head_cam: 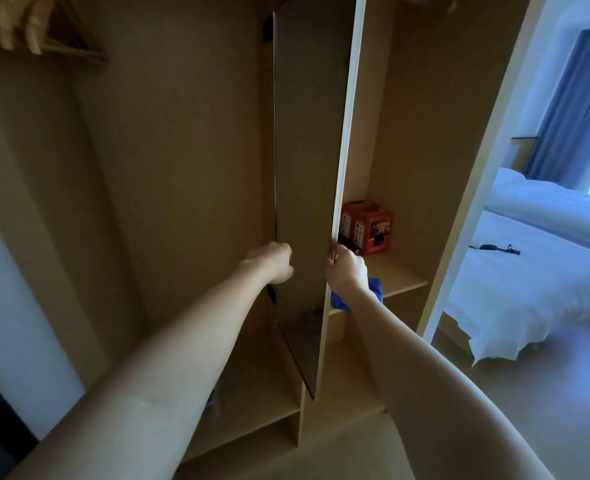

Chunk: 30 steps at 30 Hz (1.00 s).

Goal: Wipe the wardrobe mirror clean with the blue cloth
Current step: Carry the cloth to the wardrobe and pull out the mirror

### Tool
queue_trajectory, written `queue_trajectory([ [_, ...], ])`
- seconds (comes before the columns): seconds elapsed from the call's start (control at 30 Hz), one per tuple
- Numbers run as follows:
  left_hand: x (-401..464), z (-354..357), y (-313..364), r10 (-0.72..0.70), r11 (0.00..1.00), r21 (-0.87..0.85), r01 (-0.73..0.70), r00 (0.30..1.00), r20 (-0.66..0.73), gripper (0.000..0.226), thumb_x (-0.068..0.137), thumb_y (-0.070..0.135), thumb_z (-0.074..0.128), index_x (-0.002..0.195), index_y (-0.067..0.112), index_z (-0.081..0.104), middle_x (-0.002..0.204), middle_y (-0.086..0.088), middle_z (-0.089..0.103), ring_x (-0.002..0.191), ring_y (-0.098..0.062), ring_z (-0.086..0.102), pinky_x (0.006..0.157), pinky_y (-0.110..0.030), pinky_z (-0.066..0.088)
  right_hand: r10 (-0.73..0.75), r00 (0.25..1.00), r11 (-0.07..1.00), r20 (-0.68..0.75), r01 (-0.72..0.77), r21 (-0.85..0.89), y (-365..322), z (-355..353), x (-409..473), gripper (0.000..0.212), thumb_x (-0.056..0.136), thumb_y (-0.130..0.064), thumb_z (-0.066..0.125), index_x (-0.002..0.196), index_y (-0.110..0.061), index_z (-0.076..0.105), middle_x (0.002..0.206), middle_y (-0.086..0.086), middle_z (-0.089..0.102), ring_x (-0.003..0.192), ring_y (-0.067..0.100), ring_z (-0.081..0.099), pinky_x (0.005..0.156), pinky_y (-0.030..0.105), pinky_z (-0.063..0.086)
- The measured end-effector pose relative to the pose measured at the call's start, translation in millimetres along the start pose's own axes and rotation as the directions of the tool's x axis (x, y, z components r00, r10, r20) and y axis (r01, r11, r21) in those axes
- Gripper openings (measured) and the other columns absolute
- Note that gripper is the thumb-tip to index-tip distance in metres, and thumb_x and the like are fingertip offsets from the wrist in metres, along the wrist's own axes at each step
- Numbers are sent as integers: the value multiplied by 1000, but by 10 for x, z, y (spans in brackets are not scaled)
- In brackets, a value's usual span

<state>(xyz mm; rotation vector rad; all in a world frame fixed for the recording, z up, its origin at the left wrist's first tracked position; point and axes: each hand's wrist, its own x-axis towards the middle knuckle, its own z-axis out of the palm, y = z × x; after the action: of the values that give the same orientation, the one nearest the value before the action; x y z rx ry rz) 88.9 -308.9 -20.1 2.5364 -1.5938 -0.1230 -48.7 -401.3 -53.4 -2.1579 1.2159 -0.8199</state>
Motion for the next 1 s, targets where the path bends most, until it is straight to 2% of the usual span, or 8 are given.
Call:
queue_trajectory([
  [0.07,-65,-8,152,-27,1000,-3,27,1000,-7,25,99,27,52,120,14,56,105,-4,57,90,-22,61,82,-39,55,-24,999,1000,31,24,1,61,-101,-74,17,97,-24,49,104,-13,61,96,8,68,87,28,62,73,35,51],
  [0.23,-261,3,520,-87,995,38,87,996,-17,26,99,26,51,121,14,56,103,-4,56,87,-21,59,68,-32,47,-81,992,997,99,81,-1,185,-332,-220,9,98,-20,51,98,-12,55,96,9,65,76,20,54,51,24,34],
  [0.43,-507,41,827,-167,983,67,169,985,-39,28,99,25,51,124,14,57,104,-4,60,90,-22,62,77,-35,54,-142,977,990,160,142,14,288,-545,-373,21,98,-19,51,117,-10,56,106,12,64,87,23,57,67,28,40],
  [0.53,-599,40,961,-176,980,79,181,983,-59,30,100,27,51,127,14,55,106,-4,60,90,-21,62,74,-33,53,-162,969,987,186,161,21,338,-633,-438,22,97,-18,53,117,-11,55,107,11,64,83,20,53,65,28,41],
  [0.63,-664,34,1072,-187,975,110,194,980,-74,30,100,27,51,127,14,54,104,-4,59,85,-18,60,58,-25,40,-175,962,984,209,175,19,398,-715,-504,25,94,-17,54,118,-12,55,106,10,64,80,19,52,55,24,37],
  [0.7,-698,22,1137,-200,971,115,209,976,-81,31,100,27,50,128,14,54,103,-4,58,84,-18,58,56,-25,37,-191,956,981,221,190,24,436,-776,-551,27,93,-16,55,120,-12,55,102,7,63,79,17,51,49,20,33],
  [0.8,-744,5,1215,-214,967,123,222,974,-75,31,100,26,50,129,14,53,103,-4,57,85,-19,59,60,-27,41,-184,954,983,238,180,37,473,-847,-580,25,93,-15,55,118,-12,55,101,6,63,78,16,52,50,20,34],
  [1.0,-767,-44,1296,-207,962,163,219,975,-83,31,100,26,50,128,12,54,106,-7,59,91,-23,61,76,-35,53,-133,946,991,295,135,15,414,-909,-553,47,89,-9,57,136,-10,49,117,12,60,103,28,60,71,32,49],
])
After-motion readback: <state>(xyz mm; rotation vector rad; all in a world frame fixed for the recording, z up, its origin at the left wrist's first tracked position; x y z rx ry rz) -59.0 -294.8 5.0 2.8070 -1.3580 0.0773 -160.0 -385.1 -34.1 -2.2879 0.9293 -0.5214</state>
